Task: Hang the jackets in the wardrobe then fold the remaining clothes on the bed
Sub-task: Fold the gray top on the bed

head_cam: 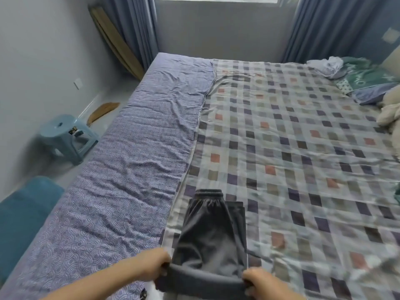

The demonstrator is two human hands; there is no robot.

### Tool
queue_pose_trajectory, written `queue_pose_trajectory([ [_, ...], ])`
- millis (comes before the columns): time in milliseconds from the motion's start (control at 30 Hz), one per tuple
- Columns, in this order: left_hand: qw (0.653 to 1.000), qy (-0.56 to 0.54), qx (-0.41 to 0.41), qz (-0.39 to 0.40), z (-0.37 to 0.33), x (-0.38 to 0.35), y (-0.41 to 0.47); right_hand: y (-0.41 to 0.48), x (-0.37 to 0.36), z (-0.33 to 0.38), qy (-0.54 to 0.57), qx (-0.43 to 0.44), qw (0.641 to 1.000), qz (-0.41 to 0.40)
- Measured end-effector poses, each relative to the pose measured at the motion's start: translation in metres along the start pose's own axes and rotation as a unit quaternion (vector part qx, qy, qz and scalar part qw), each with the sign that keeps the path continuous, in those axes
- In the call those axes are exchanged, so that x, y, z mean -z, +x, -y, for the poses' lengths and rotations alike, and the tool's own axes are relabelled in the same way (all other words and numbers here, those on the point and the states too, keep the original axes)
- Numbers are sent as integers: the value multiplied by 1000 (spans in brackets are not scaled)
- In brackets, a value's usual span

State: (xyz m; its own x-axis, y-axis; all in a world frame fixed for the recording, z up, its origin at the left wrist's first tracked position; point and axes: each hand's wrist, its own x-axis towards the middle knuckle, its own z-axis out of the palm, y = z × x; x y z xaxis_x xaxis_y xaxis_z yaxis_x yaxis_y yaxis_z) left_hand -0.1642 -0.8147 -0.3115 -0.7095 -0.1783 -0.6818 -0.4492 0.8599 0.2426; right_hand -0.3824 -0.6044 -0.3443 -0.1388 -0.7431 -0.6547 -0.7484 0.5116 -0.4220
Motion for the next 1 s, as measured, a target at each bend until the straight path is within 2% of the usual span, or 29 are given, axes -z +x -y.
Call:
queue_pose_trajectory([
  [33,996,-48,66,-24,8,14,6,10,19,0,28,0,999,-44],
  [67,991,-79,101,-38,20,27,25,22,40,-2,38,-35,996,-71],
  [167,957,-153,136,-205,40,60,69,55,87,1,105,-51,973,-200],
  [234,909,-177,169,-338,49,71,106,94,93,-12,193,-110,921,-320],
  [267,882,-196,191,-384,51,73,121,108,90,-17,227,-155,894,-354],
  [300,863,-217,206,-407,48,70,125,112,84,-20,257,-191,879,-354],
  [334,862,-232,213,-398,49,62,139,124,74,-29,281,-221,872,-334],
  [367,875,-245,213,-359,48,48,150,135,59,-40,300,-248,873,-293],
  [434,915,-237,207,-253,48,11,169,150,23,-55,316,-287,886,-181],
  [501,931,-237,219,-173,51,-24,184,162,-12,-67,337,-303,883,-122],
  [567,900,-321,256,-145,54,-40,188,167,-27,-72,369,-314,867,-120],
  [634,835,-437,306,-134,64,-53,198,179,-29,-79,402,-324,845,-137],
  [701,775,-512,346,-132,74,-59,206,186,-20,-79,497,-326,788,-160],
  [734,756,-528,362,-136,80,-65,213,190,-14,-78,546,-321,758,-157],
  [834,728,-577,342,-145,81,-56,219,195,4,-72,641,-282,703,-120],
  [901,711,-617,319,-109,76,-47,222,191,21,-58,689,-258,676,-45],
  [968,691,-628,346,-95,74,-48,226,186,38,-40,698,-233,677,24],
  [1001,693,-613,366,-101,74,-48,225,182,47,-31,703,-215,677,46],
])
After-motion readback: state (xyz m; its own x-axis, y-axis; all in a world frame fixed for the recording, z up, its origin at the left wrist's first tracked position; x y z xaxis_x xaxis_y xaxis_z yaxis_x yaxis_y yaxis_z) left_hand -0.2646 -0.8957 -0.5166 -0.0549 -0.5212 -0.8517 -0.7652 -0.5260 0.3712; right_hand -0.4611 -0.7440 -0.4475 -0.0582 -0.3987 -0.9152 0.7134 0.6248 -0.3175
